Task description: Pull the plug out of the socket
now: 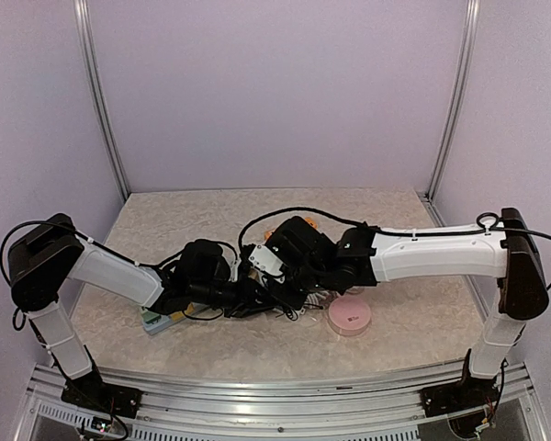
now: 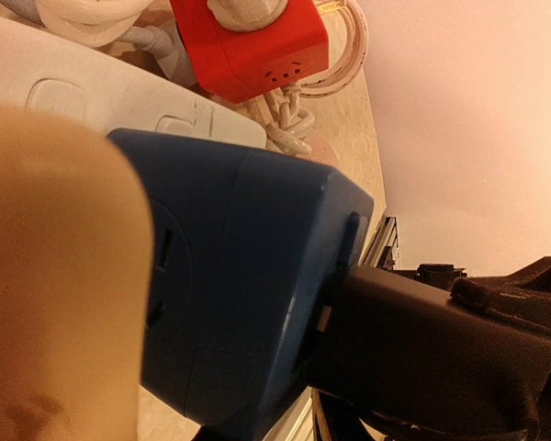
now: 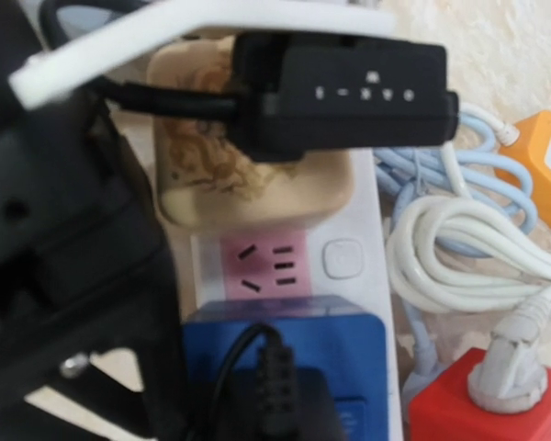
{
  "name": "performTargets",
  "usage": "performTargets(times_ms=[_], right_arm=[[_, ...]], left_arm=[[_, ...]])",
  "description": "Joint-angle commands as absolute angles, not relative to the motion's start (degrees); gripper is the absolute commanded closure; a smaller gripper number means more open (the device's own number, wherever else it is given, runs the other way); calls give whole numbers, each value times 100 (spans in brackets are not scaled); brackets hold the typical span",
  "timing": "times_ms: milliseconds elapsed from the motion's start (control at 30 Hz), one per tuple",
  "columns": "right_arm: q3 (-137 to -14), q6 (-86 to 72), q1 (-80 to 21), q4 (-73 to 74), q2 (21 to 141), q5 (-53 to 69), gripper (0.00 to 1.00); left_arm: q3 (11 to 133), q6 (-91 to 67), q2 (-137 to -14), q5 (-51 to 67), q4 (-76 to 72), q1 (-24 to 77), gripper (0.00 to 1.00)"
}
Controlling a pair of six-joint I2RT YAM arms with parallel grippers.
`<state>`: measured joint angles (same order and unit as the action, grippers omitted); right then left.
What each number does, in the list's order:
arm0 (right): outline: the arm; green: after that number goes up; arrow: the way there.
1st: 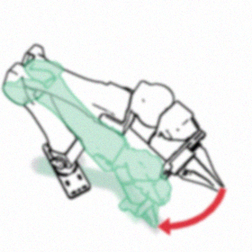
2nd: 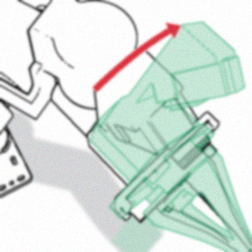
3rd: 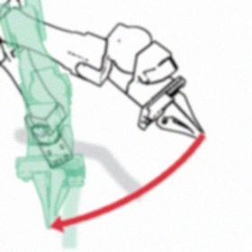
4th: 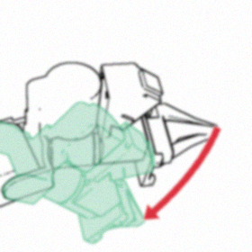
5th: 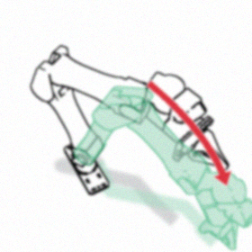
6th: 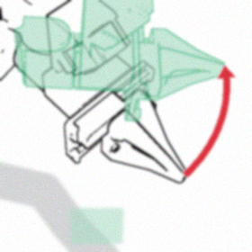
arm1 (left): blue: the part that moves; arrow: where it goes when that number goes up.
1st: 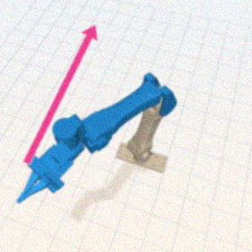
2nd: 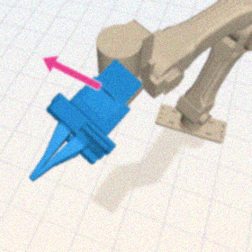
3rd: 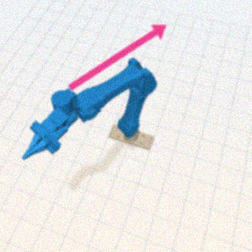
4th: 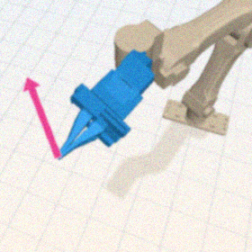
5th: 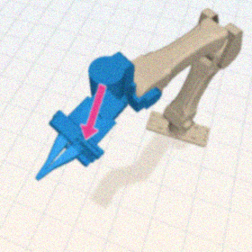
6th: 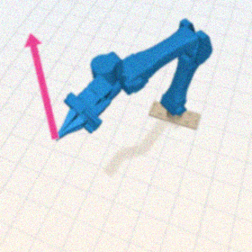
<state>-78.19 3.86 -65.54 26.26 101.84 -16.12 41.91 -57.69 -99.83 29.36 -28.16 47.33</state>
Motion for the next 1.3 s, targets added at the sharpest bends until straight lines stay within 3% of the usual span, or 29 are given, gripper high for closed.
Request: performTargets(times_ms=[0,700,1067,1267], right_arm=[[-7871,485,-6841,2541,9991,-1681,100],[-7782,188,-6696,2391,9738,-1985,100],[-7383,-519,-6064,2158,8592,-2033,100],[-6996,-899,-5166,2471,8069,-2466,100]], left_arm=[[3938,-5906,-10353,2317,-1846,4513,78],[3829,-5906,-10304,2308,-1998,4478,78],[3944,-5640,-10076,2227,-1854,4423,77],[4601,-4484,-9588,1872,-946,4460,72]])
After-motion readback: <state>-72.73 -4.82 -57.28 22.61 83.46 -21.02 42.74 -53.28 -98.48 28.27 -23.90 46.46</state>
